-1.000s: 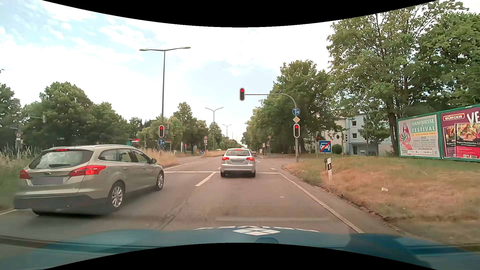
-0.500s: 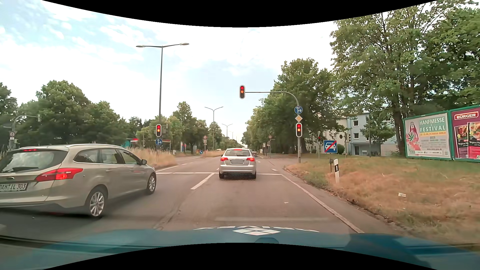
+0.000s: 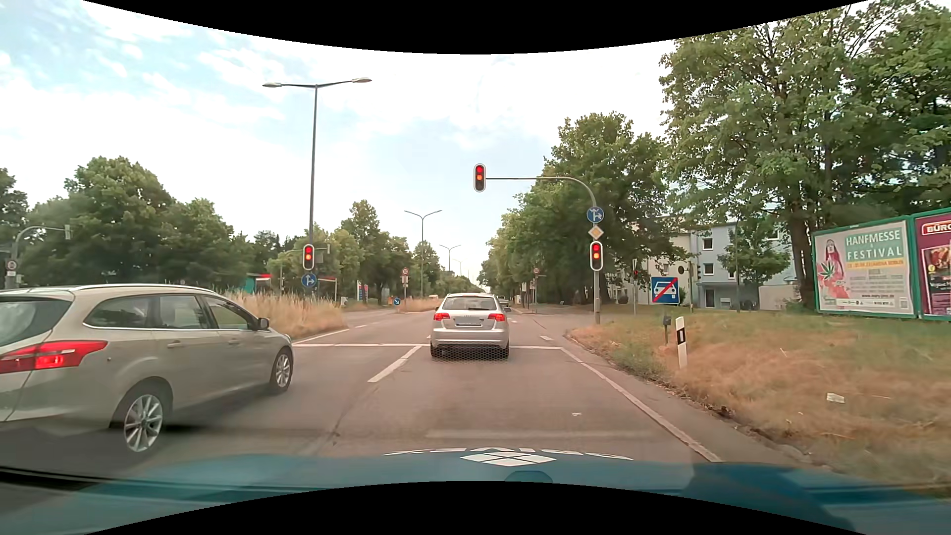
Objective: Follow the waypoints while adhering to traffic rules and regulations
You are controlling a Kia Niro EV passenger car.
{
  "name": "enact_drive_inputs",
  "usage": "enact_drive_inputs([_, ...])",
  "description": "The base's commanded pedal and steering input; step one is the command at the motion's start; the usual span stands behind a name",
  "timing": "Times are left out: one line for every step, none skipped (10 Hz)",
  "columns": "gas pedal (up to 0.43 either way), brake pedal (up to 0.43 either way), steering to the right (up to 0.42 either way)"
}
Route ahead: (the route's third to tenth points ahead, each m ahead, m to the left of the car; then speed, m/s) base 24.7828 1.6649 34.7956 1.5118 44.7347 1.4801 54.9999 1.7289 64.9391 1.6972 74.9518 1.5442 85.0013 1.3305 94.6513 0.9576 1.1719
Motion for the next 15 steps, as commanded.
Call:
enact_drive_inputs([0.0,0.0,-0.006])
enact_drive_inputs([0.0,0.0,-0.006])
enact_drive_inputs([0.0,0.0,-0.007])
enact_drive_inputs([0.0,0.0,-0.007])
enact_drive_inputs([0.0,0.0,-0.007])
enact_drive_inputs([0.0,0.0,-0.007])
enact_drive_inputs([0.0,0.0,-0.007])
enact_drive_inputs([0.0,0.0,-0.007])
enact_drive_inputs([0.0,0.0,-0.007])
enact_drive_inputs([0.0,0.0,-0.007])
enact_drive_inputs([0.0,0.0,-0.007])
enact_drive_inputs([0.0,0.0,-0.007])
enact_drive_inputs([0.0,0.0,-0.007])
enact_drive_inputs([0.0,0.0,-0.007])
enact_drive_inputs([0.0,0.0,-0.007])
